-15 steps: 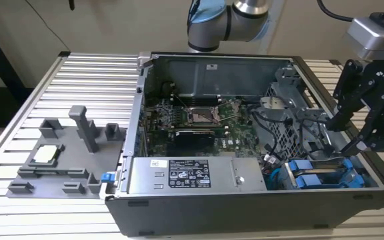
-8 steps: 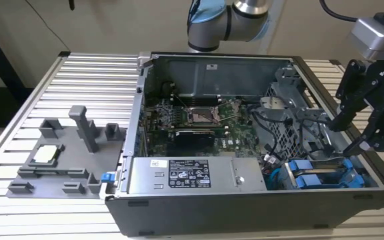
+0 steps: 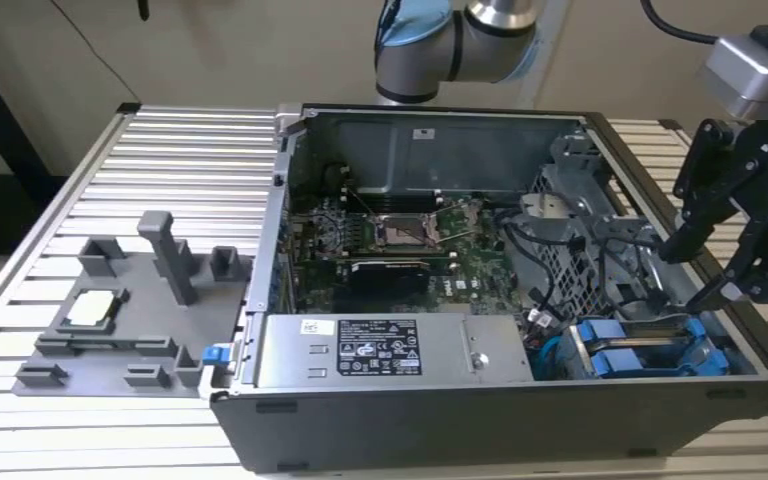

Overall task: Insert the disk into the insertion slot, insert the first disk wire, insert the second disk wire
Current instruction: 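Insert the first disk wire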

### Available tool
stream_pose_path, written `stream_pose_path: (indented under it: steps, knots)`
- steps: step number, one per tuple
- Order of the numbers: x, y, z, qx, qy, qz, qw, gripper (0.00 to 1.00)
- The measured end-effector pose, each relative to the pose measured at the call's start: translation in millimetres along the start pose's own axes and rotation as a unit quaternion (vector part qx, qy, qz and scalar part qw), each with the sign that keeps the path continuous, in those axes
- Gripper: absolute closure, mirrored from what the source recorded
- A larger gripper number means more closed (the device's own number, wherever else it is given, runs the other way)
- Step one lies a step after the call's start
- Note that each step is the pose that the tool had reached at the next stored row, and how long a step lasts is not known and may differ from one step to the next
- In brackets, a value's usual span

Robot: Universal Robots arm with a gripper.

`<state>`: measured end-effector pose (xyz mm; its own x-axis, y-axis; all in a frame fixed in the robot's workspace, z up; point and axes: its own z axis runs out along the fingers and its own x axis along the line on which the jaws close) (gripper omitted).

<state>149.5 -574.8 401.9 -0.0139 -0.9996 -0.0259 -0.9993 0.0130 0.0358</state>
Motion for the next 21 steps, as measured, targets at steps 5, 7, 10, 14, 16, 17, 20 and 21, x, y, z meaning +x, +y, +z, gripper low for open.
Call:
stream_pose_path:
  steps: [5, 7, 10, 14, 16, 17, 20, 21]
  knots:
    - [-0.9, -0.1, 0.2, 0.0000, -0.0001, 0.000, 1.0000, 0.47]
    - [-1.5, -0.2, 0.5, 0.0003, -0.0028, 0.000, 1.0000, 0.47]
    - [-3.7, -0.5, 2.0, 0.0044, -0.0243, -0.002, 0.9997, 0.47]
    - [-4.5, -2.3, 4.1, 0.0118, -0.0373, -0.008, 0.9992, 0.47]
    - [-4.7, -6.0, 5.0, 0.0117, -0.0370, -0.011, 0.9992, 0.47]
    - [-4.8, -7.7, 5.4, 0.0116, -0.0372, -0.013, 0.9992, 0.47]
    - [-4.9, -12.7, 6.2, 0.0113, -0.0376, -0.018, 0.9991, 0.47]
    - [-5.0, -13.8, 6.6, 0.0112, -0.0379, -0.019, 0.9990, 0.47]
